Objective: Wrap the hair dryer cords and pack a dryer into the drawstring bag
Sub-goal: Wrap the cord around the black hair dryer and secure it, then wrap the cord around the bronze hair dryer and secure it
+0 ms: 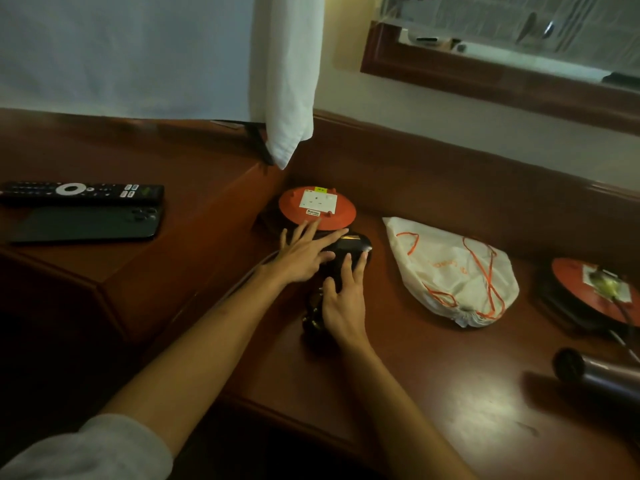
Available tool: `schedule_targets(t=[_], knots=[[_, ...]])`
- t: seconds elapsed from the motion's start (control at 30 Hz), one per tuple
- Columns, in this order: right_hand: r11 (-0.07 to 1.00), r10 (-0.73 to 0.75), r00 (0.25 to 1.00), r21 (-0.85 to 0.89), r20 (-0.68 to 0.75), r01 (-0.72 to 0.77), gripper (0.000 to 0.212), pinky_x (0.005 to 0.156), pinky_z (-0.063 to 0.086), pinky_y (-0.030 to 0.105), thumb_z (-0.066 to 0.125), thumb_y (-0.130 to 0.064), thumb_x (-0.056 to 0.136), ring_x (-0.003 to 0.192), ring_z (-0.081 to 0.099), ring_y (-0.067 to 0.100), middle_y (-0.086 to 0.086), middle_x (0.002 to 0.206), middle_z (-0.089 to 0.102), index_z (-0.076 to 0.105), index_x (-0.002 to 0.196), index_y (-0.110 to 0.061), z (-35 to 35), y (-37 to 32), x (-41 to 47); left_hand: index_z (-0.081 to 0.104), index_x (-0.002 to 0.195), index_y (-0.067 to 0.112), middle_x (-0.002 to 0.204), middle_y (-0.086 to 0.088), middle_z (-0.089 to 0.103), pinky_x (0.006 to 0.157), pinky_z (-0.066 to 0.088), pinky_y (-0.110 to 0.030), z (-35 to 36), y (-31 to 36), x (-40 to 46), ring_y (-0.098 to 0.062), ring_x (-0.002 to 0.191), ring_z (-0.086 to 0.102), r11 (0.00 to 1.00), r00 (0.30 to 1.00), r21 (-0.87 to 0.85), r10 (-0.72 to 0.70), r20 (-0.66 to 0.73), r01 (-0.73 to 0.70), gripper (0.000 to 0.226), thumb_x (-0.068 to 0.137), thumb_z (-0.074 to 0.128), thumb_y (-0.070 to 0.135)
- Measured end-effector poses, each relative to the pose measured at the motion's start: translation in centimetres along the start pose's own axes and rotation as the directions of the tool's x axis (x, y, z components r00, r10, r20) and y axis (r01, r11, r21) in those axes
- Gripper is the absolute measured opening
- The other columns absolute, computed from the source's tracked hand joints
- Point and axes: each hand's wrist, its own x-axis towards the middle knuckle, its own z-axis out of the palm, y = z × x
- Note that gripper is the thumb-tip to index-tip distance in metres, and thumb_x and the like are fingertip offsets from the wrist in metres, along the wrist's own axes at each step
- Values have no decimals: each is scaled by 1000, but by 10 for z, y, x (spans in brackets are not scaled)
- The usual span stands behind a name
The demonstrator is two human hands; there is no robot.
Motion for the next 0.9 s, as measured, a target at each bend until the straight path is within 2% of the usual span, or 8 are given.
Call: schedule_targets(t=[0.07,0.13,0.27,0.4,0.53,0.63,0.77,0.9], knots=[[998,15,1000,63,18,-16,61,122,23,32,44,-33,107,156,5,13,-10,169,-13,20,161,-18,-5,-1,-2,12,155,55,171,-8,3,121,-3,-65,0,8,-4,-31,156,-7,1000,998,-11,-21,-54,21,62,108,44,31],[982,25,999,187,24,-29,54,116,22,22,44,-35,108,154,13,11,-7,170,6,32,158,-18,-19,2,-9,16,157,51,170,-7,10,122,1,-64,1,19,-13,-31,157,-1,997,989,-66,-44,-139,35,65,106,49,29],[955,52,996,296,-74,-28,43,121,30,34,48,-31,106,149,34,18,6,154,47,53,146,-13,-59,26,-33,39,153,36,167,0,23,122,14,-56,-4,58,-37,-25,154,14,990,955,-138,-3,-296,-40,59,99,60,26],[973,22,978,230,-208,27,32,104,48,31,53,-25,104,124,60,14,2,128,69,68,130,-14,-118,45,-51,59,137,32,158,3,40,119,20,-48,-4,117,-54,-20,148,26,972,964,-190,90,-252,-141,40,98,61,26],[984,19,933,174,-358,46,21,83,52,20,56,-11,102,104,67,17,1,105,72,73,113,-9,-191,58,-63,65,128,30,147,8,52,113,27,-45,14,176,-57,-19,139,37,947,960,-202,216,-180,-251,30,99,61,27],[989,32,902,144,-431,34,20,85,56,28,56,-12,101,98,67,11,0,102,71,72,112,-11,-246,71,-78,66,125,31,145,6,55,112,31,-43,30,218,-52,-19,137,40,938,956,-199,259,-138,-283,26,99,60,29],[996,52,867,93,-496,-7,20,74,47,7,56,-13,101,85,61,-2,-4,96,68,71,113,-10,-310,91,-97,67,123,34,143,1,56,114,31,-52,52,277,-45,-22,139,38,924,954,-238,293,-57,-298,25,98,61,33],[996,81,854,68,-514,-53,19,89,48,26,59,-12,98,100,63,14,0,102,68,72,111,-10,-364,112,-104,66,123,35,134,2,63,107,45,-48,66,334,-34,-19,127,53,893,923,-251,384,-12,-374,29,94,65,34]])
